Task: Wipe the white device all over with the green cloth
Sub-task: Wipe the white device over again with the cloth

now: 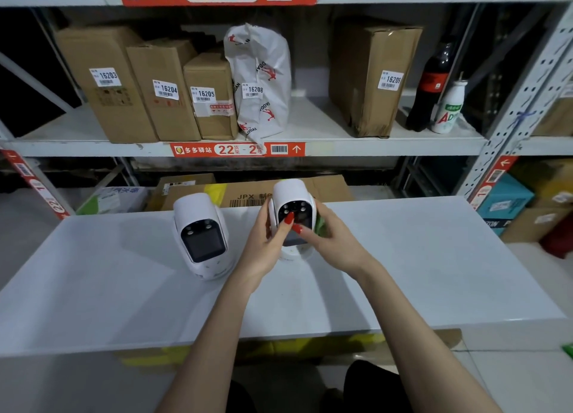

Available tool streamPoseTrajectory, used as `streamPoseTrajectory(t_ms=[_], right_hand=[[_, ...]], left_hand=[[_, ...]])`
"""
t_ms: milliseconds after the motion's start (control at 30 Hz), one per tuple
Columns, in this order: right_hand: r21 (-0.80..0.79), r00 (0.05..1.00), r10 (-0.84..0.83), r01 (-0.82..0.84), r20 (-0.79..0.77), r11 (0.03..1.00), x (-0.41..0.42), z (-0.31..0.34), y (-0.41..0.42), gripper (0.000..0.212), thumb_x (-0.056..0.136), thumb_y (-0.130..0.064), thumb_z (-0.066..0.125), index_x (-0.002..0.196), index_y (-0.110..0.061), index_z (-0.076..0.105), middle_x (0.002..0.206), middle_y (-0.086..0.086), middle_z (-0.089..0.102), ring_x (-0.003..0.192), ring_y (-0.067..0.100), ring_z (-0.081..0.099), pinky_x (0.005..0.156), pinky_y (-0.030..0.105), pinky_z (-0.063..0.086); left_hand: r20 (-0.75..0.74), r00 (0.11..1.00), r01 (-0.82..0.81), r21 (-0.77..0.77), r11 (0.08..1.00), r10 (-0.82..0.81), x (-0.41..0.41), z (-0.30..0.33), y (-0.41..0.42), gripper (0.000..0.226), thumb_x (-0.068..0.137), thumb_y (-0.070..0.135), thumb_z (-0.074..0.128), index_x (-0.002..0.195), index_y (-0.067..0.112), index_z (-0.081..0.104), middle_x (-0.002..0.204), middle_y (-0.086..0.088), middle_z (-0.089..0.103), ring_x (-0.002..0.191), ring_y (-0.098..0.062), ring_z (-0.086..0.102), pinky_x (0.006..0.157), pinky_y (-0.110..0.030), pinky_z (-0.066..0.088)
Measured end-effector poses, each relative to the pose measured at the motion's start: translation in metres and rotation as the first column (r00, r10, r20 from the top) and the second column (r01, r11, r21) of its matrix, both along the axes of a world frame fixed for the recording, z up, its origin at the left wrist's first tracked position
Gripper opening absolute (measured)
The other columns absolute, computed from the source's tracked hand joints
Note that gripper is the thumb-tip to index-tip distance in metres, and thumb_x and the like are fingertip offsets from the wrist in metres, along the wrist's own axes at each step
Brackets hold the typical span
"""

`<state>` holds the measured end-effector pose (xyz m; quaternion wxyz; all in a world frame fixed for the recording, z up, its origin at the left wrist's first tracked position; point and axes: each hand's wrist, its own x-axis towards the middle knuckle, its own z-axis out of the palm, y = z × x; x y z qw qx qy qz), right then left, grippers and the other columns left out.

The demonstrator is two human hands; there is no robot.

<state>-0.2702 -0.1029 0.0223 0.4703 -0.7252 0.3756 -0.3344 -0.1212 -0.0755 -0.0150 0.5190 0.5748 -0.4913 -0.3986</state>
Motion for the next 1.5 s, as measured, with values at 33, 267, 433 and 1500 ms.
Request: streamPoseTrajectory(t_ms=[33,267,433,1500], right_hand=[[-0.003,0.999,-0.032,0.032,0.001,0.999,0.000,-0.002,0.000,0.035,0.093,-0.019,0.061,0.116,-0.043,0.051,0.114,-0.011,0.062,0.105,-0.001,0.059,0.091,0.019,0.049],[0.002,0.978,-0.205,0.205,0.045,0.979,0.000,-0.006,0.005,0.021,0.093,-0.035,0.060,0.109,-0.024,0.067,0.102,-0.003,0.071,0.097,0.013,0.066,0.089,0.041,0.053],[0.062,0.948,-0.299,0.294,0.106,0.954,0.001,0.000,0.014,0.026,0.093,-0.040,0.058,0.097,-0.018,0.070,0.088,-0.001,0.073,0.086,0.014,0.069,0.079,0.034,0.055],[-0.641,0.895,-0.422,0.411,0.146,0.648,0.038,0.027,0.030,0.020,0.086,-0.001,0.058,0.101,-0.005,0.070,0.094,0.007,0.059,0.086,0.023,0.056,0.071,0.031,0.049]], left_hand=[[-0.003,1.000,-0.006,-0.008,1.000,0.006,0.000,0.000,0.000,0.077,0.084,0.058,0.056,0.151,0.030,0.032,0.140,0.007,0.055,0.127,-0.008,0.054,0.101,-0.025,0.049],[-0.175,0.983,-0.058,-0.010,0.998,0.055,-0.014,0.014,0.008,0.056,0.083,0.055,0.058,0.129,0.024,0.059,0.115,0.004,0.072,0.102,-0.007,0.069,0.078,-0.021,0.055],[-0.217,0.975,-0.037,0.055,0.998,0.048,-0.015,0.024,0.012,0.038,0.092,0.050,0.057,0.121,0.027,0.066,0.105,0.007,0.075,0.097,-0.007,0.071,0.078,-0.022,0.054],[-0.416,0.871,-0.198,0.192,0.961,0.263,-0.016,0.037,0.031,0.043,0.082,0.043,0.075,0.112,0.016,0.062,0.097,-0.011,0.075,0.088,-0.028,0.073,0.078,-0.042,0.057]])
